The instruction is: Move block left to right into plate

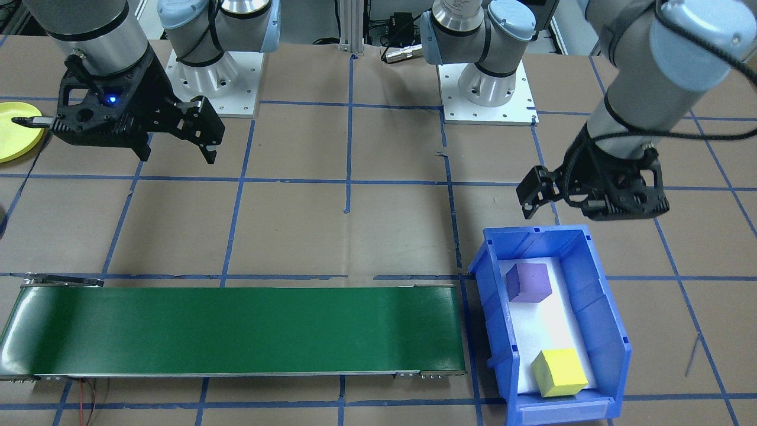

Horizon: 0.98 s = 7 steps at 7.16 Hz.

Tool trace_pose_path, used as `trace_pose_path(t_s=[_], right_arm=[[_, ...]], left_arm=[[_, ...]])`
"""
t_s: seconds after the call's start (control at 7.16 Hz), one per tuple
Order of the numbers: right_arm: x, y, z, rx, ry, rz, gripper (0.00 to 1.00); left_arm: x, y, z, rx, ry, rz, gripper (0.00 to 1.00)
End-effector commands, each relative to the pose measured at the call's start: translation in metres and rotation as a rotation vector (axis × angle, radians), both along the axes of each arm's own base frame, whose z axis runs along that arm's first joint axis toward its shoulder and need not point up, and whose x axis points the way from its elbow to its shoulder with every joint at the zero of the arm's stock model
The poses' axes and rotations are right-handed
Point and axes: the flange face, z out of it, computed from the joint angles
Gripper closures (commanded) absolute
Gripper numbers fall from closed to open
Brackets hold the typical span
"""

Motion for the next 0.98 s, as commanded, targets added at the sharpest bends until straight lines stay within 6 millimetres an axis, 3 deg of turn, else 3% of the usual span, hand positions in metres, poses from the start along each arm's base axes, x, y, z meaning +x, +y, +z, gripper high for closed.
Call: trace_pose_path(t_s=[0.0,0.28,0.42,0.56,0.84], right_arm=[[0.0,0.0,0.0,0.0,-0.002,0.0,0.0],[0.001,0.0,0.0,0.0,-0.002,0.002,0.0],[-0.001,-0.001,-0.001,0.001,-0.002,-0.001,0.0],[0.0,0.0,-0.001,0.001,-0.003,0.0,0.0],[0.001,0.0,-0.004,0.008,-0.008,0.0,0.0]], left_arm=[[0.023,-0.069,-0.071,-0.054,-0.015,-0.038,0.0],[0.034,-0.124,-0.088,-0.086,-0.015,-0.07,0.0],[0.037,-0.143,-0.108,-0.084,-0.015,-0.069,0.0],[0.04,-0.16,-0.137,-0.078,-0.013,-0.064,0.0],[0.043,-0.18,-0.169,-0.101,-0.01,-0.065,0.0]])
